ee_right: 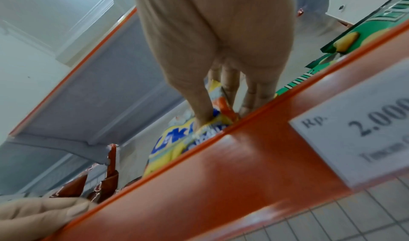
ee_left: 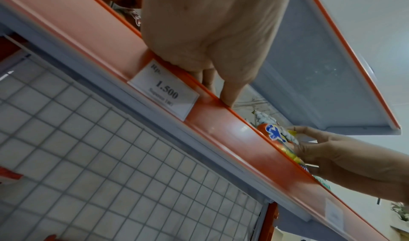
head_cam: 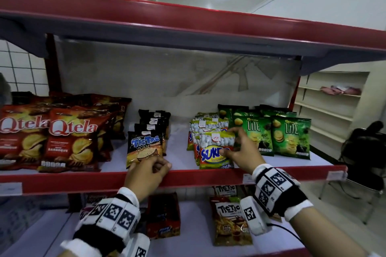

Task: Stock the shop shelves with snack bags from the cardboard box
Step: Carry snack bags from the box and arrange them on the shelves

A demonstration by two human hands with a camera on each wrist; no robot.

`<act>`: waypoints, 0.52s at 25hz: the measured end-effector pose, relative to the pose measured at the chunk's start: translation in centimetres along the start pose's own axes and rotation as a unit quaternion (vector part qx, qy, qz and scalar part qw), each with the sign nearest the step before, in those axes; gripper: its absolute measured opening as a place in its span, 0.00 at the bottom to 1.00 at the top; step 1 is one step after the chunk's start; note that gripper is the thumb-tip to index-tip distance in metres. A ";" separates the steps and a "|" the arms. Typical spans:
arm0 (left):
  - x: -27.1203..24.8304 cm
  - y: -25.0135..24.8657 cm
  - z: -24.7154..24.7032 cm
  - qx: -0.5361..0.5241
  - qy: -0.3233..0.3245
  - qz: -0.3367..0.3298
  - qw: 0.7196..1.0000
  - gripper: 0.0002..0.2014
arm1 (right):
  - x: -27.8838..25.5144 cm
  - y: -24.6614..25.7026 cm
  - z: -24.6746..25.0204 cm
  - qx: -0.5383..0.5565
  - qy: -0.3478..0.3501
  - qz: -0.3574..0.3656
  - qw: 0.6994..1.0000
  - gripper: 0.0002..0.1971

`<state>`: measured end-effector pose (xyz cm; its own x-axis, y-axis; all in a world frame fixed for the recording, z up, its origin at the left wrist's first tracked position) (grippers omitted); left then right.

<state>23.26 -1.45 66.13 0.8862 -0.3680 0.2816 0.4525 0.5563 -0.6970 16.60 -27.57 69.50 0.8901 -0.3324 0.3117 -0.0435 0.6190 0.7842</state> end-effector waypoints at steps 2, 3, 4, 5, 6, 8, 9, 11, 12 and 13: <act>-0.2 -0.1 0.0 0.019 -0.010 -0.006 1.000 0.04 | -0.6 -0.7 -0.3 -0.033 0.017 -0.006 0.999 0.31; -0.3 -0.2 -0.1 0.028 -0.012 -0.008 1.000 0.04 | -0.8 -0.9 -0.4 -0.044 0.011 -0.007 0.999 0.32; -0.4 -0.2 -0.1 0.035 -0.011 -0.008 0.999 0.04 | -1.0 -1.0 -0.4 -0.045 0.005 -0.007 0.999 0.33; -0.4 -0.1 -0.2 0.039 -0.010 -0.008 0.999 0.05 | -1.2 -1.0 -0.4 -0.035 0.001 -0.007 0.999 0.35; -0.5 0.0 -0.2 0.042 -0.009 -0.007 0.999 0.05 | -1.4 -1.0 -0.5 -0.019 -0.005 -0.009 1.000 0.37; -0.5 0.1 -0.2 0.035 -0.008 -0.006 0.999 0.05 | -1.9 -0.9 -0.4 -0.008 -0.035 -0.018 0.999 0.40; -0.6 0.1 -0.1 0.019 -0.008 -0.005 1.000 0.05 | -2.4 -0.7 -0.3 -0.019 -0.057 -0.019 0.998 0.40; -0.8 0.2 -0.1 -0.030 0.001 -0.003 1.000 0.06 | -3.6 0.4 -0.3 -0.045 -0.111 0.011 0.993 0.35; -0.9 0.3 -0.1 -0.051 0.009 -0.002 0.999 0.07 | -4.4 1.2 -0.4 -0.049 -0.139 0.042 0.988 0.31; -1.1 0.3 -0.1 -0.070 0.016 -0.002 0.997 0.06 | -5.4 2.0 -0.6 -0.047 -0.165 0.076 0.982 0.27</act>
<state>22.41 -0.96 65.54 0.8800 -0.3950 0.2639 0.4349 0.4465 -0.7820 11.93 -24.10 69.11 0.6798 -0.4353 0.5902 -0.1081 0.7365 0.6677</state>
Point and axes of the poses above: each hand's wrist, its own x-axis towards the middle knuckle, its own z-axis out of the back of the hand, y = z × x, the point moved 6 cm from there along x, towards the middle knuckle, and after that the axes turned 5 degrees about y, right-handed, at the moved point
